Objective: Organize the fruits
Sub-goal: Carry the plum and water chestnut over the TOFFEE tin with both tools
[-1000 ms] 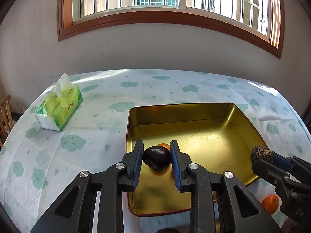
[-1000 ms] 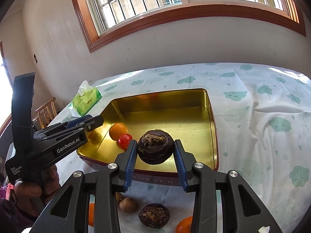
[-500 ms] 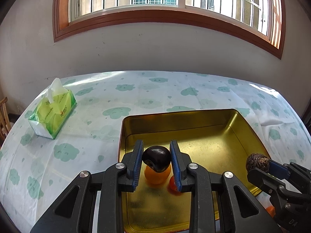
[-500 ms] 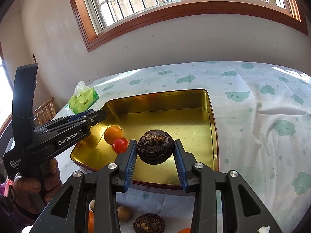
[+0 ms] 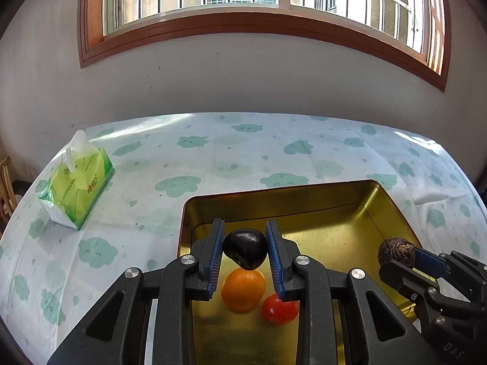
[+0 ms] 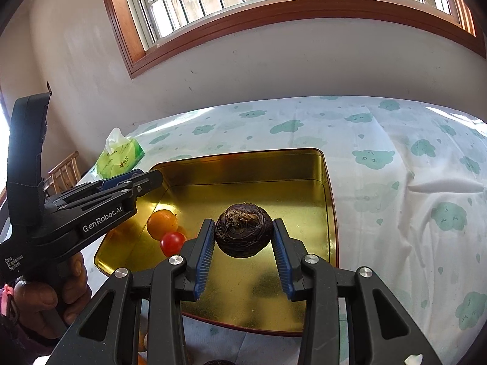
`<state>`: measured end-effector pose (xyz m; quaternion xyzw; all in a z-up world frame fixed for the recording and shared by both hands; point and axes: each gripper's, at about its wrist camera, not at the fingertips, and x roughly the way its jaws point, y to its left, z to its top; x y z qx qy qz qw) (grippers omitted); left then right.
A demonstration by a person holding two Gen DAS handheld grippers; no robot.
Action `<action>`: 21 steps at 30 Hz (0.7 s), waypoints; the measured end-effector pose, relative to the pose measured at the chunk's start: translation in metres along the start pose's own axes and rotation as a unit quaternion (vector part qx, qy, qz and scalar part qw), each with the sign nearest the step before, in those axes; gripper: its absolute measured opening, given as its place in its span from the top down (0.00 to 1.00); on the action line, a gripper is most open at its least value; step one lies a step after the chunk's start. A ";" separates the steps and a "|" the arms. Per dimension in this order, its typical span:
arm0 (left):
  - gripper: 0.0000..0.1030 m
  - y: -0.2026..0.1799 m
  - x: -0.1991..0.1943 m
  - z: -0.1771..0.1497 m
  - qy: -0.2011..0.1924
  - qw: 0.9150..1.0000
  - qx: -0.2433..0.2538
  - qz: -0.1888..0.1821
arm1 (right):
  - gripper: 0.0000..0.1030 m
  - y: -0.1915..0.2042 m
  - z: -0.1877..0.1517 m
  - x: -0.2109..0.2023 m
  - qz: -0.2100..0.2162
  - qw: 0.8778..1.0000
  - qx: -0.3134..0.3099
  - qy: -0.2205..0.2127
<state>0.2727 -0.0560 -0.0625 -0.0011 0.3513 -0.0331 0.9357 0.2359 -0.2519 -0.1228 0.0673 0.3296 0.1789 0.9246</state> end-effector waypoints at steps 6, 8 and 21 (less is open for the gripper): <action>0.72 -0.001 0.007 0.003 0.007 1.000 0.005 0.008 | 0.65 -0.002 0.006 0.005 0.001 1.000 -0.001 0.004; 0.72 -0.001 0.009 0.004 0.011 1.000 0.005 0.010 | 0.65 -0.002 0.008 0.006 0.000 1.000 -0.002 0.007; 0.72 -0.005 0.022 0.008 0.029 0.999 0.011 0.016 | 0.65 -0.008 0.021 0.022 -0.011 0.999 -0.003 0.047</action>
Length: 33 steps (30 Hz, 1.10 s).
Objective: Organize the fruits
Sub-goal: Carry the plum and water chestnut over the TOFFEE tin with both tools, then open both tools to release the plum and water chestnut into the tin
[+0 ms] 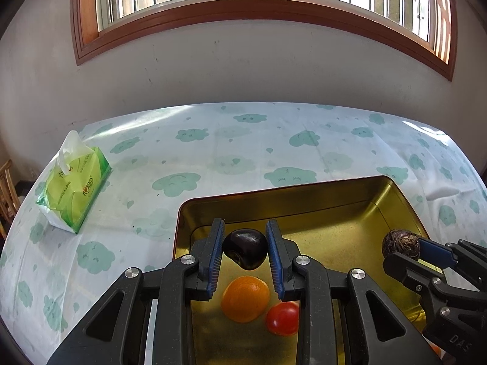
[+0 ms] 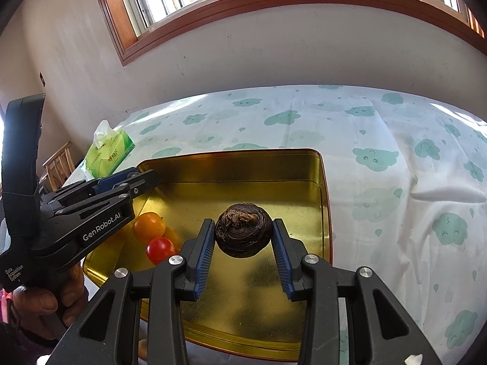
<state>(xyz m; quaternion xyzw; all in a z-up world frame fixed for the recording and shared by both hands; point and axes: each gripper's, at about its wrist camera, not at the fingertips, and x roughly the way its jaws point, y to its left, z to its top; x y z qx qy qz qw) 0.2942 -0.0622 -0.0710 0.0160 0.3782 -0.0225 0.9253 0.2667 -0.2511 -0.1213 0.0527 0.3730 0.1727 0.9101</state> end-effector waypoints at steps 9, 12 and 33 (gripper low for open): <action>0.72 0.000 0.011 0.002 0.019 1.000 -0.003 0.007 | 0.65 -0.005 0.006 0.012 -0.005 1.000 0.003 0.020; 0.72 0.001 0.014 0.001 0.026 1.000 -0.007 0.008 | 0.65 -0.005 0.007 0.015 -0.005 1.000 0.002 0.025; 0.72 -0.001 0.028 0.007 0.058 0.998 -0.005 0.015 | 0.65 -0.008 0.018 0.028 -0.005 0.999 0.002 0.040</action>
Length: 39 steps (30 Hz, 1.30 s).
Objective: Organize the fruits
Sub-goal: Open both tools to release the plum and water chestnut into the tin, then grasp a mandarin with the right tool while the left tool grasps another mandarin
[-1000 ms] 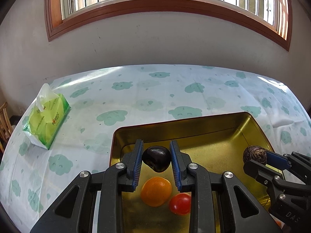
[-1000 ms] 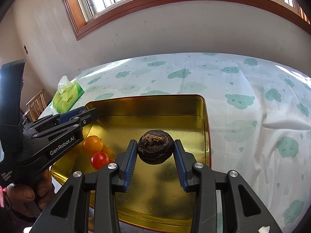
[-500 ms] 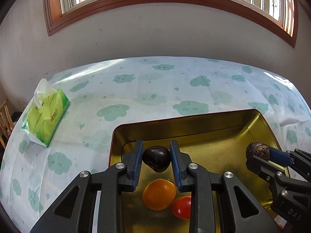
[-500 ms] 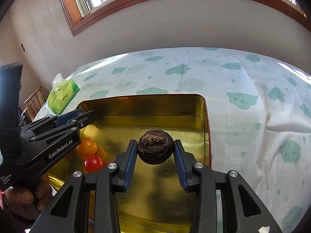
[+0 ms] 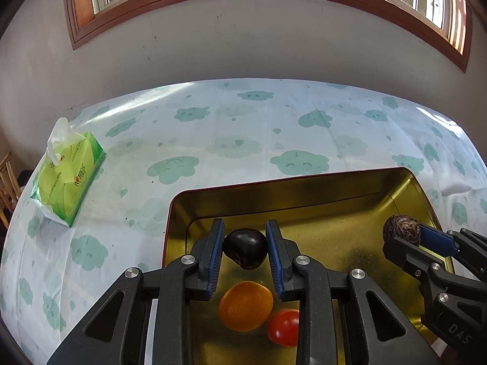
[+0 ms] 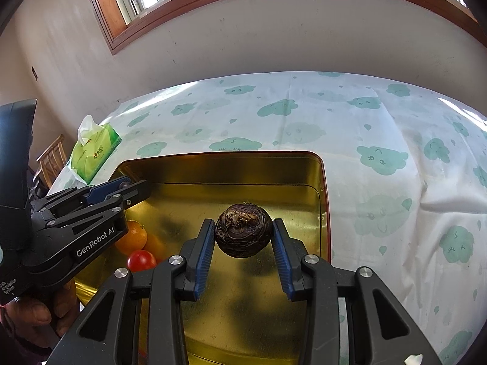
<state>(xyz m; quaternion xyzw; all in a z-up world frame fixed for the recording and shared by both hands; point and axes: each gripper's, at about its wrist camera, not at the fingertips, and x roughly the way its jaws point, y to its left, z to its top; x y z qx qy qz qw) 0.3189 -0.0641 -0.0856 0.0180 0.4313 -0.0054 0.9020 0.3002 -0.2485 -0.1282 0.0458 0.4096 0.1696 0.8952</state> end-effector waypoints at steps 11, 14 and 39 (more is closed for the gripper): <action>0.72 0.002 0.006 0.000 0.015 1.000 -0.008 0.005 | 0.65 0.000 0.003 0.005 0.001 1.000 -0.001 0.003; 0.72 0.002 0.007 0.000 0.015 1.000 -0.008 0.007 | 0.65 -0.001 0.004 0.005 0.002 1.000 0.000 0.004; 0.49 0.008 -0.007 -0.004 -0.021 1.000 -0.016 -0.006 | 0.60 -0.008 0.004 -0.017 0.041 0.998 0.017 -0.043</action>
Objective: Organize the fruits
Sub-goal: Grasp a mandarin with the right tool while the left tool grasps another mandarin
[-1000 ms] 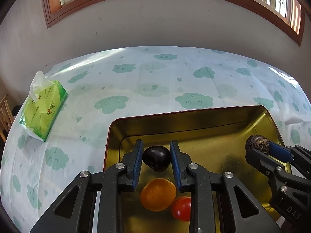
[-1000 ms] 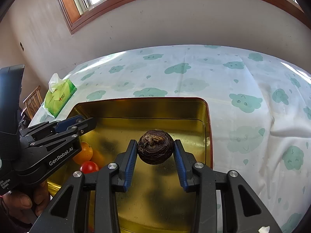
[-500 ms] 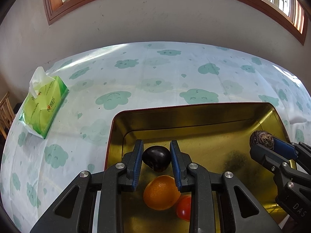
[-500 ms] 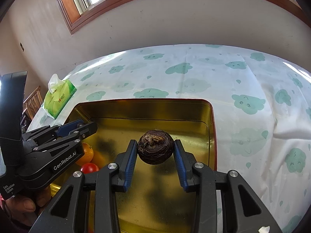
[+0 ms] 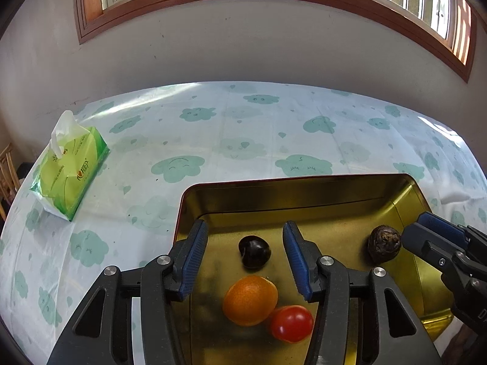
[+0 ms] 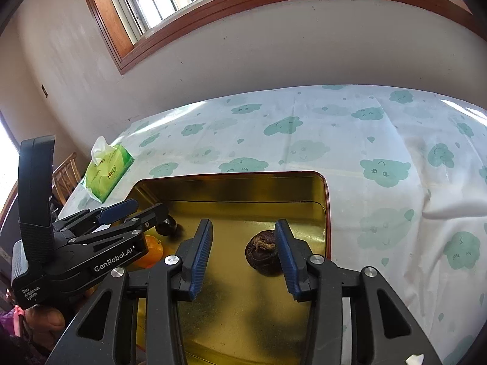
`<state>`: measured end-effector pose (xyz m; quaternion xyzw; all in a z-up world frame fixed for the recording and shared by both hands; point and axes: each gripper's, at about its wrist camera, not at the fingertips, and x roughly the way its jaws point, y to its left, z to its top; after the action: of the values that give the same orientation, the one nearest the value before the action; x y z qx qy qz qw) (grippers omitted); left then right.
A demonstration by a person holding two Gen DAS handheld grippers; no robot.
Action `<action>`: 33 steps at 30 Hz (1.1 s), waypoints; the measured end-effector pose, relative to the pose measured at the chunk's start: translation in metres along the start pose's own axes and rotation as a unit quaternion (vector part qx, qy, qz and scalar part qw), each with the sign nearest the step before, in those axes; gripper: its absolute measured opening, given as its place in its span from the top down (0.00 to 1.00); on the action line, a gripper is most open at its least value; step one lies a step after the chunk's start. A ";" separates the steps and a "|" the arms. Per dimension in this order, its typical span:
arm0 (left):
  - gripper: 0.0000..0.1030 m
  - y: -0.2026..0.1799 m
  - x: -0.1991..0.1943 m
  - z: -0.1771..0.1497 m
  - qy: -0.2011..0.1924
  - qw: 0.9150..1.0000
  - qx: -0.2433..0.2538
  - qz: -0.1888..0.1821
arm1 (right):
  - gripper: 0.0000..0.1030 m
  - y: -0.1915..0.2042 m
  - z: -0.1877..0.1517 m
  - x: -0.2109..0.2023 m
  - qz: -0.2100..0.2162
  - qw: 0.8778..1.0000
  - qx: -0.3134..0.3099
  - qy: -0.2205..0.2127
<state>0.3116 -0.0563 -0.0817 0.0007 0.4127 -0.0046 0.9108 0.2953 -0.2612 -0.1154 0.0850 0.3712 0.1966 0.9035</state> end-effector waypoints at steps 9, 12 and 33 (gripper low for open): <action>0.34 0.009 -0.073 -0.031 -0.127 0.991 0.031 -0.023 | 0.55 -0.010 -0.047 -0.085 0.034 0.997 -0.005 -0.066; 0.33 0.017 -0.093 -0.053 -0.140 0.989 0.042 -0.027 | 0.55 -0.014 -0.076 -0.108 0.014 0.998 -0.016 -0.064; 0.33 0.020 -0.129 -0.178 -0.056 0.987 0.039 -0.147 | 0.65 -0.005 -0.152 -0.083 -0.042 0.996 -0.067 0.046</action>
<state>0.0931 -0.0347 -0.1026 -0.0248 0.3564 -0.1541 0.9212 0.1361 -0.2996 -0.1714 -0.0004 0.4018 0.1861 0.8966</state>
